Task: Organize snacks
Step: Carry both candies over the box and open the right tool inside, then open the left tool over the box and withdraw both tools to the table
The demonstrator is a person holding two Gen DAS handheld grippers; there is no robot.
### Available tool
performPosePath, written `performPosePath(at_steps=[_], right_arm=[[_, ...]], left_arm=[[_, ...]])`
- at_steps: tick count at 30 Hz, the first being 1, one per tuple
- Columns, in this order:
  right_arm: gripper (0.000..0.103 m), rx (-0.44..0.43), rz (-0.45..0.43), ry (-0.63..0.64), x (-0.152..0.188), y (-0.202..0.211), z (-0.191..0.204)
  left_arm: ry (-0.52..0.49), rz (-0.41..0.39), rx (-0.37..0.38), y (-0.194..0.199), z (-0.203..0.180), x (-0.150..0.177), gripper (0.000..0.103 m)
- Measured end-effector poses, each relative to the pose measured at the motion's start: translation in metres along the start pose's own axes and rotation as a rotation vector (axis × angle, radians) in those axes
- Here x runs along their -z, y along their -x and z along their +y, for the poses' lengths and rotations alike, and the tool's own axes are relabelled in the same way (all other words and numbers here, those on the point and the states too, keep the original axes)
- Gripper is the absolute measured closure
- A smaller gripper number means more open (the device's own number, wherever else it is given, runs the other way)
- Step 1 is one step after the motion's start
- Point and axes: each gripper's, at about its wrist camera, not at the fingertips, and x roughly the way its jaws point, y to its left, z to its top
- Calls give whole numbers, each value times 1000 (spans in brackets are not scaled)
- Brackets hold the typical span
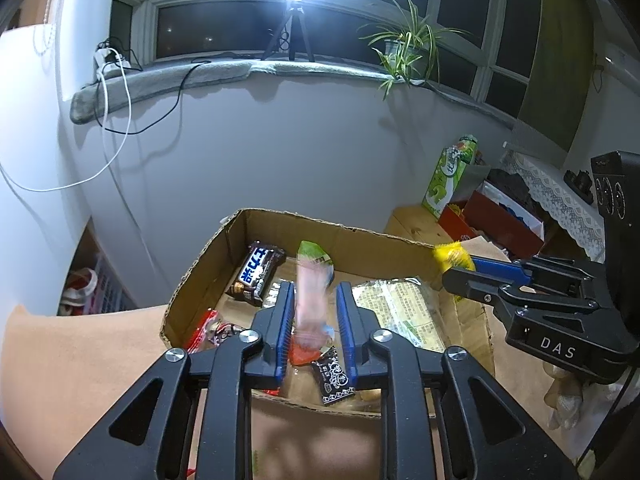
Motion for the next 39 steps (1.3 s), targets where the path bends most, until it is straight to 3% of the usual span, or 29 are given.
performPosePath(at_steps=[1,4,13,29,30,32,39], right_arm=[[52,6,-6,1,0,2,0],[51,8,-15,0,0,5,0],[50,10,-19,1,2,12,3],[50,-5,-50,16,20,46,28],[48,-9,-51,16,22,48,29],[31,-21,-65,15,27,55,33],[29,-61,-89,53,42,71,54]], left_arm=[[1,-2,-3,1,0,0,80],[2,1,-5,1,0,0,68],[1,6,-3,7,-1,5,68],[24,-52,-29,55,9,20,68],[29,-53,-33,58,11,21,68],[46,-56,-43,66,20,26,68],[123,-61,-101,100,63,54,68]])
